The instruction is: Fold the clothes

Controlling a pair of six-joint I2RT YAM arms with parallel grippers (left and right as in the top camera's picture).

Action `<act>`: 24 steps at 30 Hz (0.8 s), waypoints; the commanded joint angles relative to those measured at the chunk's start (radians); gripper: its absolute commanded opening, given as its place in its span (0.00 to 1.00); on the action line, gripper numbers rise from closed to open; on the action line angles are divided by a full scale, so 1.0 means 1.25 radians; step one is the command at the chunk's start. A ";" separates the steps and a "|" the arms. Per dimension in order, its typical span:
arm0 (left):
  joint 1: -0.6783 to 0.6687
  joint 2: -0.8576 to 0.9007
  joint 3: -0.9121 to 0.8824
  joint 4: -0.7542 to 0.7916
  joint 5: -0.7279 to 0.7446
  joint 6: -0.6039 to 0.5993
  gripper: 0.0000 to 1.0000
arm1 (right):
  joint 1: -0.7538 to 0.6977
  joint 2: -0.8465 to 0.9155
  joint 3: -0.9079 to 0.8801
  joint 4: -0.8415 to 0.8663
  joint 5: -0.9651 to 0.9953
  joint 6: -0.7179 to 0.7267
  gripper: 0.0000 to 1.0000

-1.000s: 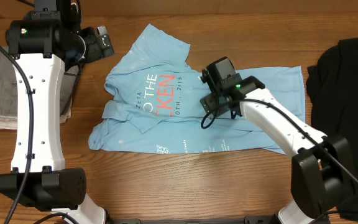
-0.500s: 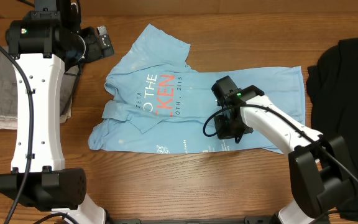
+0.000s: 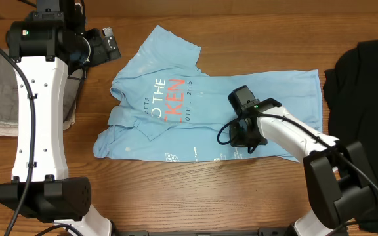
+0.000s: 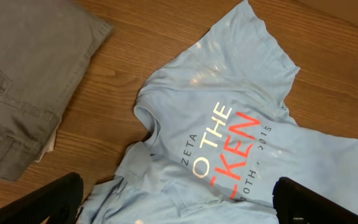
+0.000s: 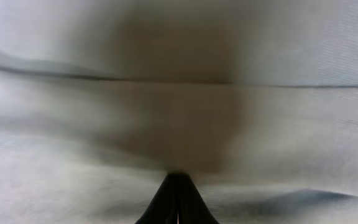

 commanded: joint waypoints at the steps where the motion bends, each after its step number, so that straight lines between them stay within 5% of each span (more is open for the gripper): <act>1: 0.004 -0.005 0.010 -0.001 0.005 0.018 1.00 | -0.019 -0.008 -0.008 0.015 0.003 0.009 0.04; 24: 0.004 -0.005 0.010 -0.001 0.005 0.018 1.00 | -0.042 -0.001 -0.008 0.154 0.064 0.004 0.04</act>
